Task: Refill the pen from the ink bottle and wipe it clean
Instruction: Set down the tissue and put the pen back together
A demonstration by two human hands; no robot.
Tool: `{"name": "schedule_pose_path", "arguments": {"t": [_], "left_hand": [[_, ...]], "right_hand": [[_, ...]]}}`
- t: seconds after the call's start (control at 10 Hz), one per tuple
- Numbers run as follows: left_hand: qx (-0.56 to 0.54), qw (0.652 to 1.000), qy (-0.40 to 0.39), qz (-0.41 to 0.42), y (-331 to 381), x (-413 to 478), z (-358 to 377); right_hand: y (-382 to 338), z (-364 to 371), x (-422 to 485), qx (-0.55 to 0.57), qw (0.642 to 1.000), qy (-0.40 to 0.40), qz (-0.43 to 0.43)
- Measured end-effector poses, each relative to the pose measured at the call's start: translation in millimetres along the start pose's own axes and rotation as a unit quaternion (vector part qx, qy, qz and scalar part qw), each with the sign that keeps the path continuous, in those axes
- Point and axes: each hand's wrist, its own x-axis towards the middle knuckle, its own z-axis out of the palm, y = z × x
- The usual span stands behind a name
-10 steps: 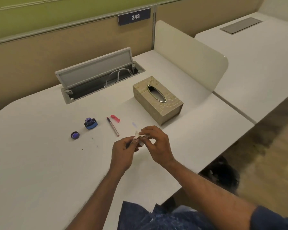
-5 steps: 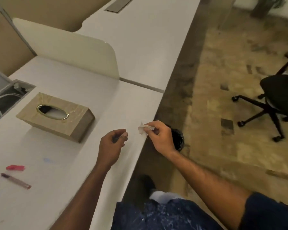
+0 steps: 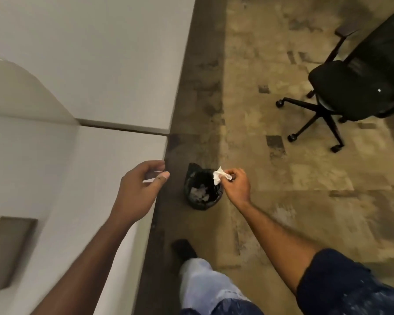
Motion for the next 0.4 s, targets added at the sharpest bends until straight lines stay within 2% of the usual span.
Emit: {"name": "schedule_pose_path", "arguments": {"t": [0.2, 0.4], "left_hand": [[0.002, 1.000, -0.026, 0.010, 1, 46, 20], [0.008, 0.999, -0.035, 0.029, -3, 64, 32]], "right_hand": [[48, 40, 46, -0.083, 0.996, 0.011, 0.008], [79, 71, 70, -0.208, 0.975, -0.071, 0.034]]}}
